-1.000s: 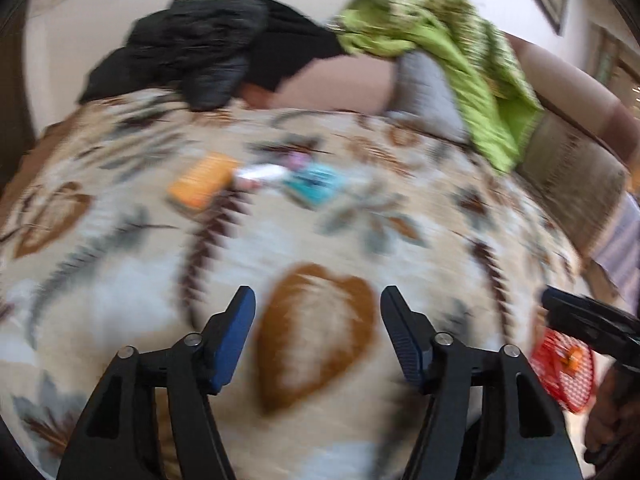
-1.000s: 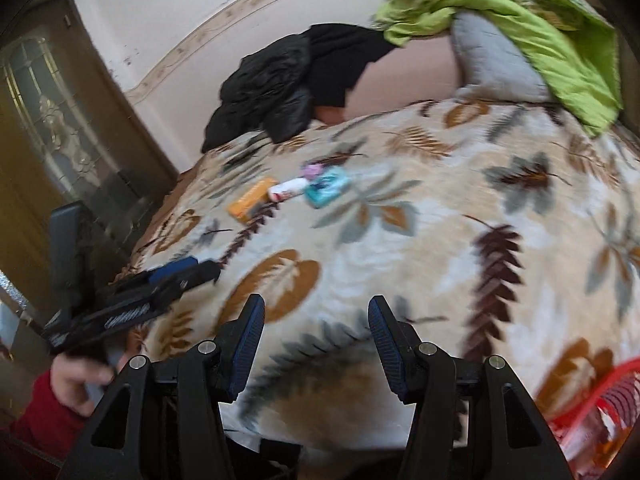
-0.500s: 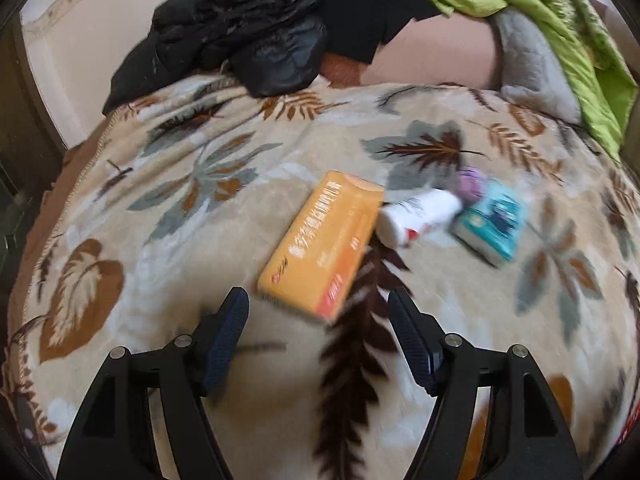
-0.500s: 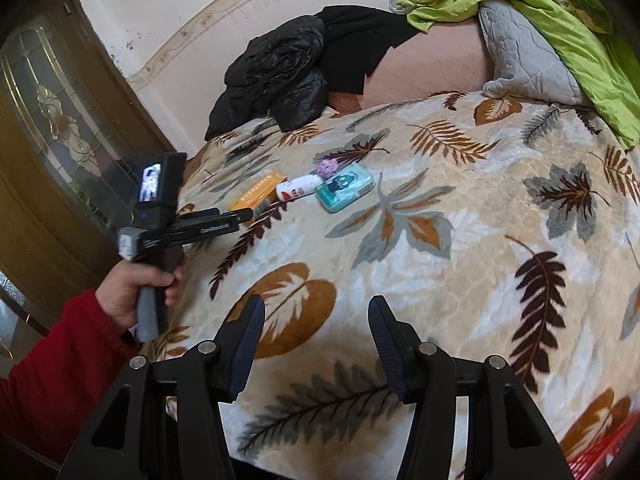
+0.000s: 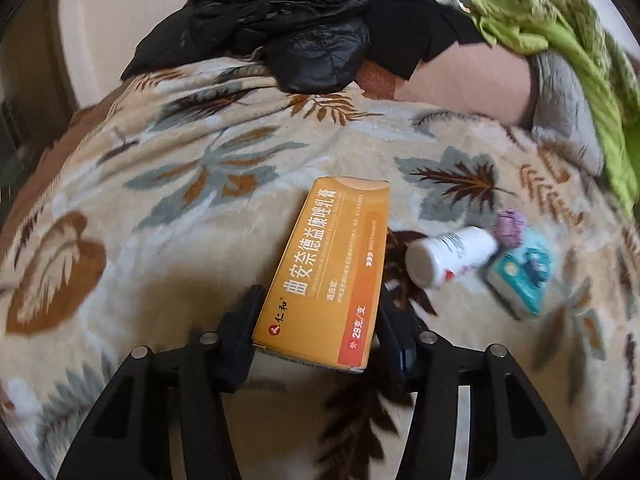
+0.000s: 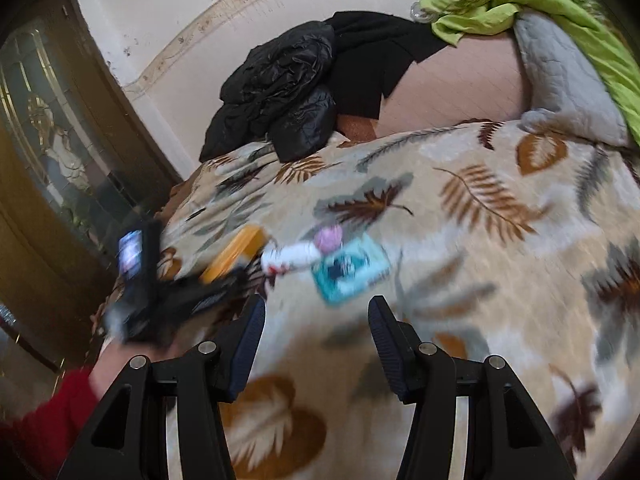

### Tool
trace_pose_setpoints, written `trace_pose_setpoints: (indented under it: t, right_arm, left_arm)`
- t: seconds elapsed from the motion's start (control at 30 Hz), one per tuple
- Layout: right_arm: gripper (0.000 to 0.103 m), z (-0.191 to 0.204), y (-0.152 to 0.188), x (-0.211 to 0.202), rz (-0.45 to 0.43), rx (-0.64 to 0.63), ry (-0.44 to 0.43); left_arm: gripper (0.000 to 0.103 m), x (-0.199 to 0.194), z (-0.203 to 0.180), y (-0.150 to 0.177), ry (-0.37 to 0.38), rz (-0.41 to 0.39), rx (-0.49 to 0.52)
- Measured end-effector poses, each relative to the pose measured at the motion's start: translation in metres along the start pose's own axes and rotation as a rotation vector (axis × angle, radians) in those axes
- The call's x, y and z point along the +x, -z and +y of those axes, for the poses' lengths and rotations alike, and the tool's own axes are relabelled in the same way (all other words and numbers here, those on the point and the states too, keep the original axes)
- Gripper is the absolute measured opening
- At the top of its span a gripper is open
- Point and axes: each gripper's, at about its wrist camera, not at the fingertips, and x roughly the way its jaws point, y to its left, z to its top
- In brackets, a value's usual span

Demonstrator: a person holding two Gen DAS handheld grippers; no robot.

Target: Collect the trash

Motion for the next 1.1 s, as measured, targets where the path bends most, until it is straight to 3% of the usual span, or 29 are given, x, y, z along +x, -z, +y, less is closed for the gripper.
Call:
trace_pose_setpoints:
  t: [0.07, 0.1, 0.23, 0.33, 0.43, 0.73, 1.1]
  right_arm:
    - [0.057, -0.001, -0.013, 0.031, 0.022, -0.010, 0.020]
    - [0.056, -0.001, -0.017, 0.039, 0.027, -0.013, 0.024]
    - [0.046, -0.002, -0.033, 0.085, 0.059, -0.010, 0.038]
    - [0.046, 0.004, -0.038, 0.107, 0.096, -0.049, 0.052]
    - [0.026, 0.008, -0.036, 0.125, 0.129, -0.083, 0.095]
    - [0.025, 0.016, -0.003, 0.050, 0.020, -0.050, 0.030]
    - [0.025, 0.047, 0.092, -0.066, -0.041, -0.126, 0.049]
  left_arm:
    - [0.051, -0.011, 0.000, 0.010, 0.029, 0.002, -0.008]
    - [0.045, -0.018, 0.000, 0.014, 0.043, 0.001, -0.012]
    - [0.046, -0.040, -0.002, 0.029, 0.082, -0.010, -0.022]
    - [0.046, -0.047, -0.004, 0.032, 0.100, -0.022, -0.018]
    - [0.046, -0.043, -0.005, 0.032, 0.100, -0.009, -0.013]
    - [0.046, -0.072, -0.009, 0.051, 0.128, -0.033, -0.019]
    - [0.046, -0.153, -0.046, 0.123, 0.126, -0.097, 0.029]
